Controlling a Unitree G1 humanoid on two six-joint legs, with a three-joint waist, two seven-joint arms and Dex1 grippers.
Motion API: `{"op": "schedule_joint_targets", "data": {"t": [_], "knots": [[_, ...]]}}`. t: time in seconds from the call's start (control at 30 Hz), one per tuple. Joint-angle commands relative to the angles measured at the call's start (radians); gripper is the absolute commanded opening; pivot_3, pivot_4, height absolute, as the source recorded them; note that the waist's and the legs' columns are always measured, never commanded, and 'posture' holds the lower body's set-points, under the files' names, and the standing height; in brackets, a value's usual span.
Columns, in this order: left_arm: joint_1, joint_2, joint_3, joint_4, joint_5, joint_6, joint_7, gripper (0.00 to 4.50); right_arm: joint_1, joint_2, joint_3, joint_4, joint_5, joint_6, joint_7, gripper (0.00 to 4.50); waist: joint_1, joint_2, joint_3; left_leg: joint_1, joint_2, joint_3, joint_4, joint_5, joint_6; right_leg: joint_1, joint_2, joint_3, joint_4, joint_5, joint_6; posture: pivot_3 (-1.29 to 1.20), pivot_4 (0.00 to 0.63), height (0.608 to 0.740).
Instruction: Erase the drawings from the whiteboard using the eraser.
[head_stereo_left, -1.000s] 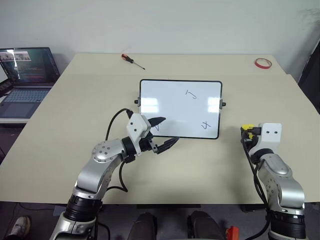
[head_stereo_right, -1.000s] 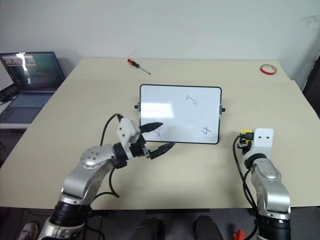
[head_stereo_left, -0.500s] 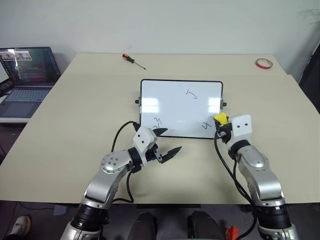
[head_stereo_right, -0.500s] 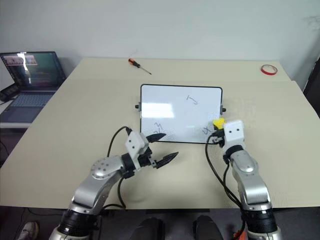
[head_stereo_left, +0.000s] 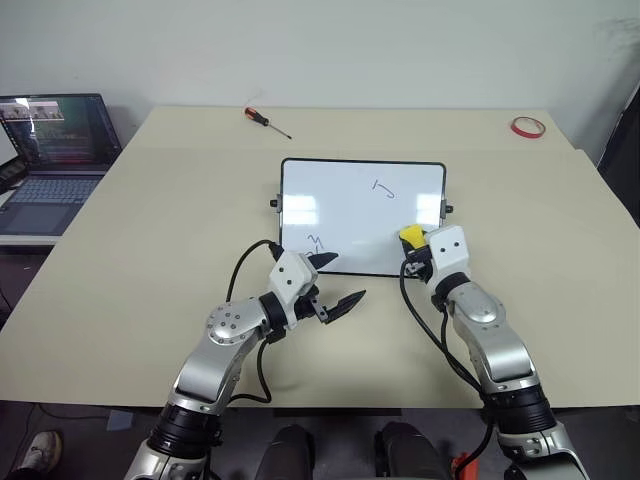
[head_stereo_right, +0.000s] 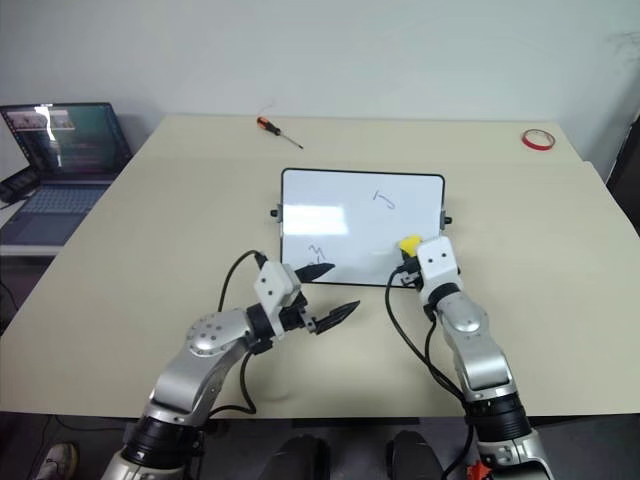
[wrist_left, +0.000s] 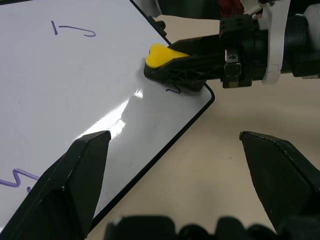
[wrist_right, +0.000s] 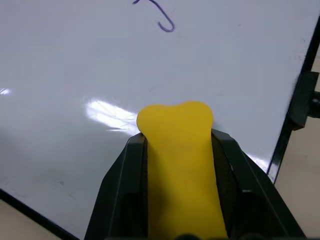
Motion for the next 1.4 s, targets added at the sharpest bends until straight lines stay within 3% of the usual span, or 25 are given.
{"op": "schedule_joint_targets", "data": {"t": [0.03,0.53,1.1,1.4], "knots": [[-0.019,0.000,0.011,-0.029,0.001,-0.013,0.005,4.50,0.013,-0.015,0.017,-0.014,-0.029,0.043,0.012,1.30,0.000,0.000,0.000,0.000,0.000,0.000,0.000,0.000,0.000,0.000,0.000,0.000,0.000,0.000,0.000,0.00,0.150,0.740],[-0.019,0.006,0.018,-0.034,-0.007,-0.004,0.006,4.50,0.191,-0.113,0.011,-0.231,-0.088,0.280,0.049,1.30,0.003,-0.003,-0.002,0.004,0.000,-0.001,0.001,0.000,0.000,0.004,0.000,0.000,0.001,0.000,0.000,0.00,0.150,0.740],[-0.025,0.006,0.015,-0.028,-0.004,-0.005,0.002,4.50,0.073,-0.044,-0.018,-0.168,-0.079,0.121,0.018,1.30,0.002,-0.002,-0.001,0.001,0.000,0.000,0.000,0.000,0.000,0.001,0.000,0.000,0.000,0.000,0.000,0.00,0.150,0.740],[-0.024,0.008,0.014,-0.039,-0.007,0.004,0.002,4.50,0.086,-0.085,0.019,-0.144,-0.147,0.223,0.032,1.30,0.002,-0.002,-0.002,0.001,0.000,0.000,0.000,0.000,0.000,0.001,0.000,0.000,0.000,0.000,0.000,0.00,0.150,0.740]]}}
